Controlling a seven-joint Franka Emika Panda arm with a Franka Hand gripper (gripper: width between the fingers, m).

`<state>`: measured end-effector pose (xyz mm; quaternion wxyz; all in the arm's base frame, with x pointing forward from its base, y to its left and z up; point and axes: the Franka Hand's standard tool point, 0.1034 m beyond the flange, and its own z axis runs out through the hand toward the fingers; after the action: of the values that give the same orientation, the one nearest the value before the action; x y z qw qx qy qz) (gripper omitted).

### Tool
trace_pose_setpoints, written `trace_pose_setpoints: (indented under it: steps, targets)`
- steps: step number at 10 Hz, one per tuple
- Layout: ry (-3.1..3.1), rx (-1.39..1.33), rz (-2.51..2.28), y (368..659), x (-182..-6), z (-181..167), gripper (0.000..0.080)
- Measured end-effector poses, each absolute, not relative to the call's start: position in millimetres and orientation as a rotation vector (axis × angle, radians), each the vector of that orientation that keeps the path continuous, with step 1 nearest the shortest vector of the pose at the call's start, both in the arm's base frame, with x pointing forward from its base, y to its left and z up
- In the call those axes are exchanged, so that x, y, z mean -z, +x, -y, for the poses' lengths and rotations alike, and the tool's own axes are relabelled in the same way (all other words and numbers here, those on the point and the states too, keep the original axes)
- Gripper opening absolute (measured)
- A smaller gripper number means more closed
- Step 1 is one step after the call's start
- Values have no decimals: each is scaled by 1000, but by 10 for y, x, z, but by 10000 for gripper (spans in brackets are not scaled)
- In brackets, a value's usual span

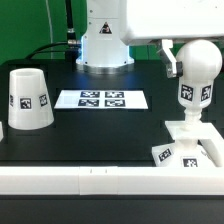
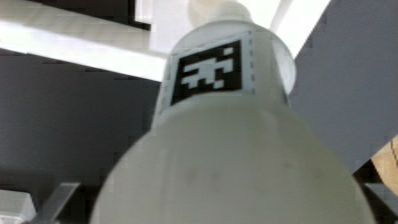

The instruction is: Assemble lamp

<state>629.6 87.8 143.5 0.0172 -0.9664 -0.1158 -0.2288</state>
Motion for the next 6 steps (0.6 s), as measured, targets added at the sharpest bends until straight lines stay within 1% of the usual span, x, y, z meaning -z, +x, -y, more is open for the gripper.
trace_pose_setpoints:
  steps: [3,6]
  targets:
    - [-3009,698,357,6273,-1381,-829,576]
    - [-3011,689,355,6292,-1376,-821,576]
